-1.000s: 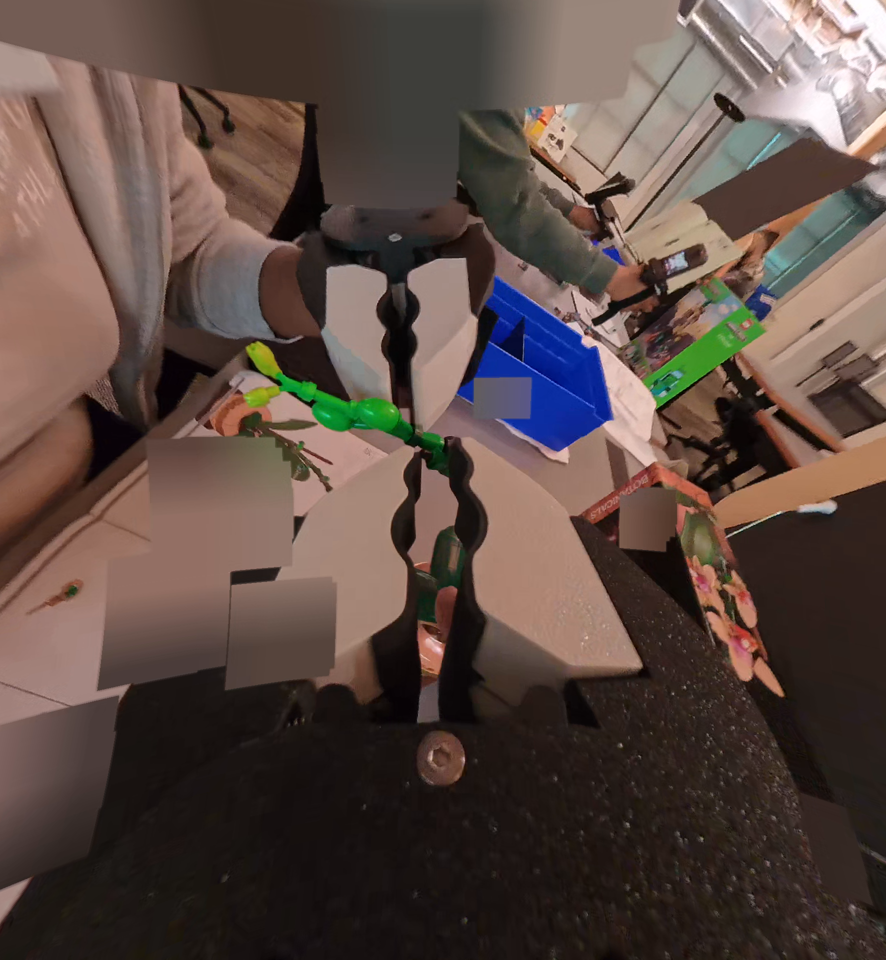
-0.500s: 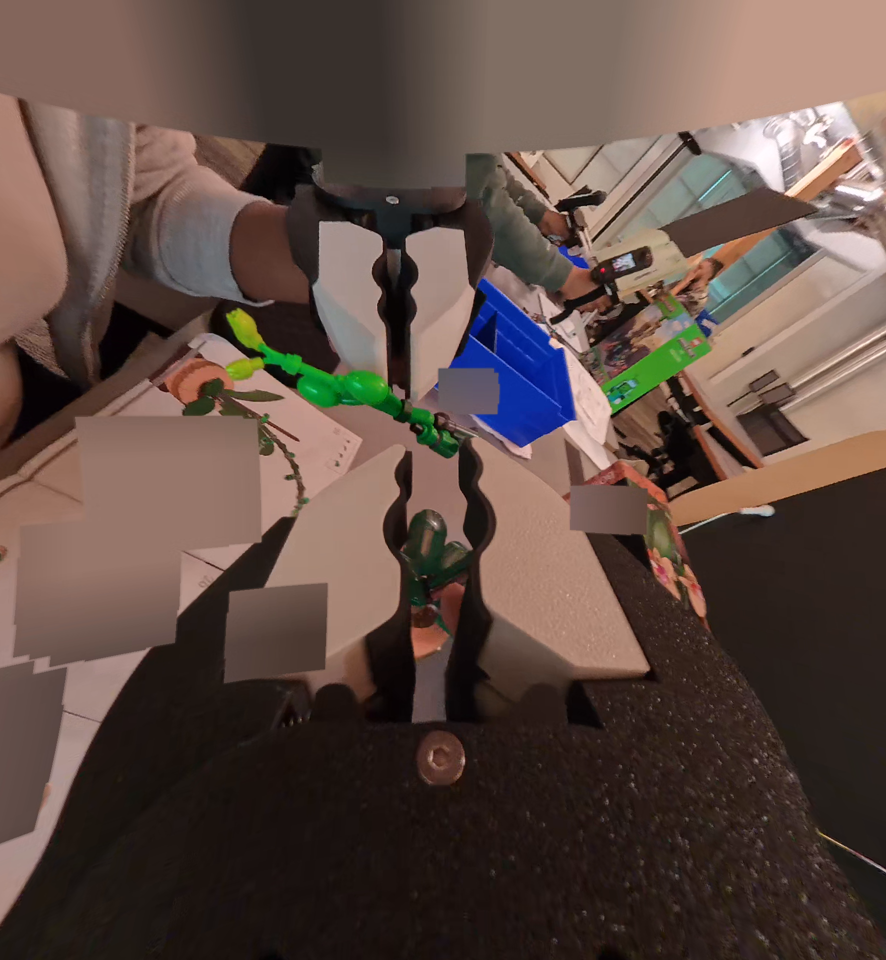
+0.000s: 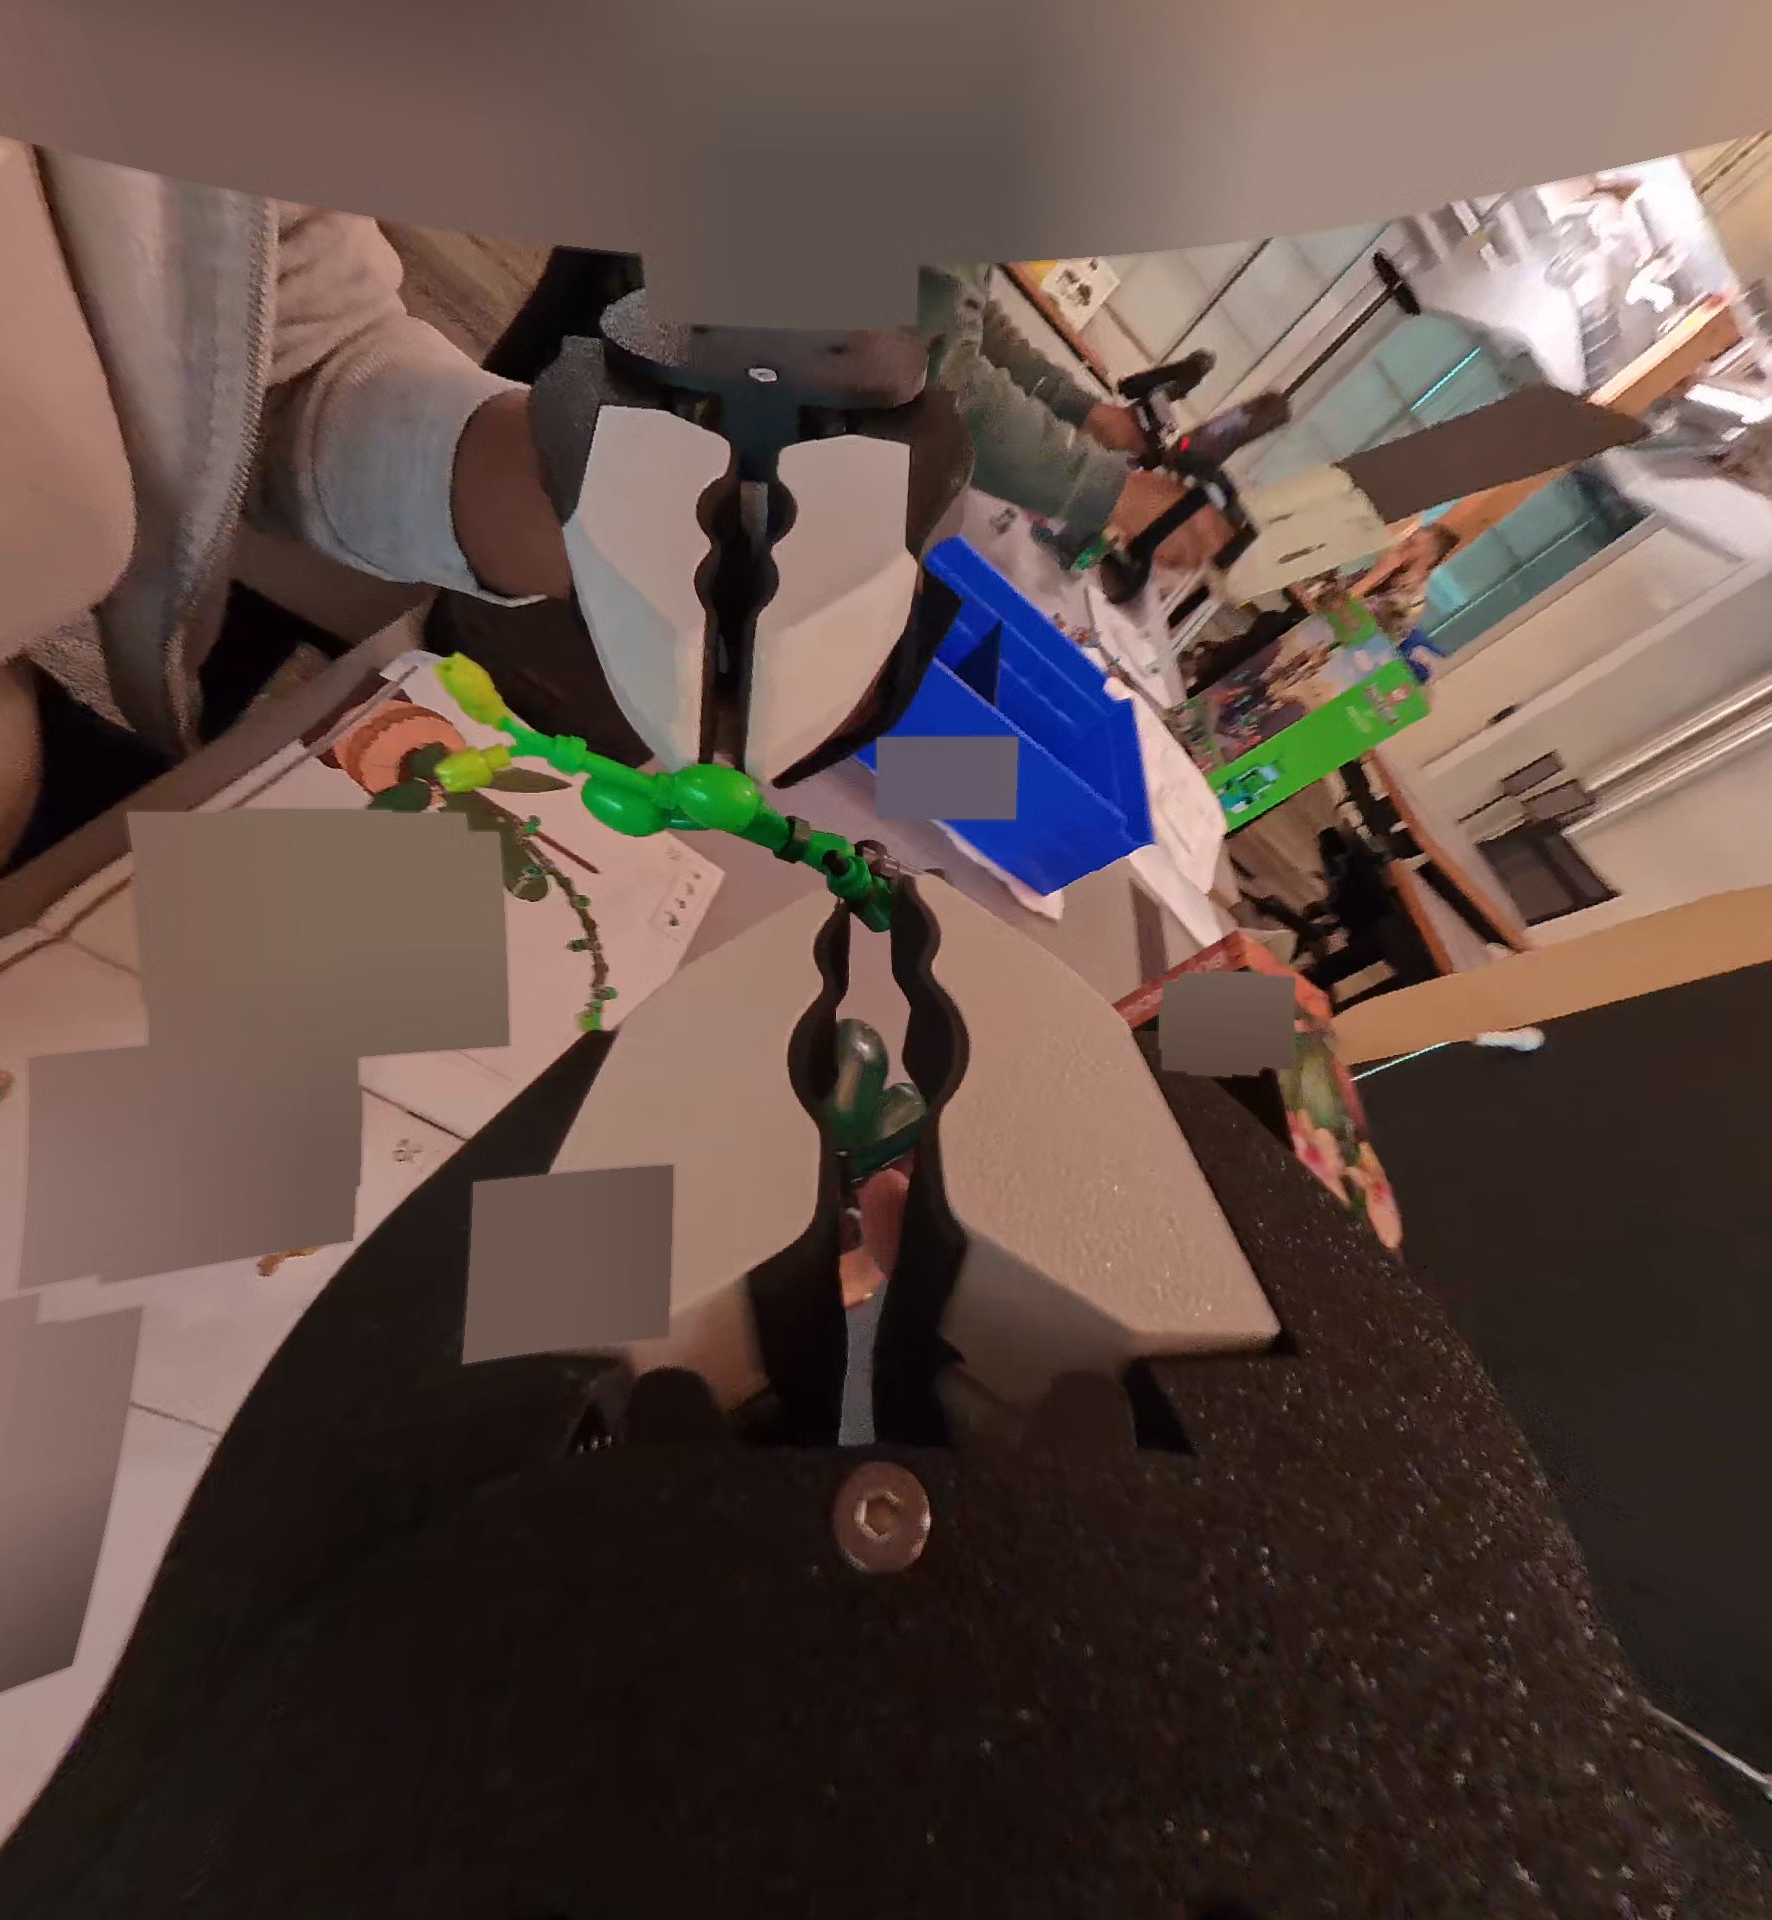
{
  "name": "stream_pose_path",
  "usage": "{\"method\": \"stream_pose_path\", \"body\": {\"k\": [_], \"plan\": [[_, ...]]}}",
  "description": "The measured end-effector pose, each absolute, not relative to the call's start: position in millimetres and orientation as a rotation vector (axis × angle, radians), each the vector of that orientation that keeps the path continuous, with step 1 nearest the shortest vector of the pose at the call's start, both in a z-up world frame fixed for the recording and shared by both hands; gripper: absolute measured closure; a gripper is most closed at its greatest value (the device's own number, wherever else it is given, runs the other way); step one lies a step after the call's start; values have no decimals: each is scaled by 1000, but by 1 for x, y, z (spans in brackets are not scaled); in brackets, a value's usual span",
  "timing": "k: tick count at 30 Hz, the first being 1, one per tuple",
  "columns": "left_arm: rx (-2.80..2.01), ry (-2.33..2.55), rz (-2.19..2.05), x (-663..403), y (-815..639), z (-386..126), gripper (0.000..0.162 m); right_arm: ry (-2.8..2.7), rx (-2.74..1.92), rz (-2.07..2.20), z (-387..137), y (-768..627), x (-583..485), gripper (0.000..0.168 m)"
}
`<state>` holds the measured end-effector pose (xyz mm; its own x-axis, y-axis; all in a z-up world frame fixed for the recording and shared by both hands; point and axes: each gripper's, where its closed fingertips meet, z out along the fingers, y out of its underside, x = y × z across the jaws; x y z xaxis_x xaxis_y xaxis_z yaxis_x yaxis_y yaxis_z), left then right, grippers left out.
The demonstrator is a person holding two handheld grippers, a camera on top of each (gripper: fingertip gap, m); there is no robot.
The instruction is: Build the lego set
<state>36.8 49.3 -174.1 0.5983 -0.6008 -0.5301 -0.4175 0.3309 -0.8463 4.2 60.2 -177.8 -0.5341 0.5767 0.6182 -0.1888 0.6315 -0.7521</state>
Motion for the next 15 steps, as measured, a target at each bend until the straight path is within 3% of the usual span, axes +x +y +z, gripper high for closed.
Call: {"method": "stream_pose_path", "body": {"k": [15], "plan": [[-1289, 992, -141, 35, 49, -174, 159, -2049, -641, 1282, -179, 60, 2, 161]]}}
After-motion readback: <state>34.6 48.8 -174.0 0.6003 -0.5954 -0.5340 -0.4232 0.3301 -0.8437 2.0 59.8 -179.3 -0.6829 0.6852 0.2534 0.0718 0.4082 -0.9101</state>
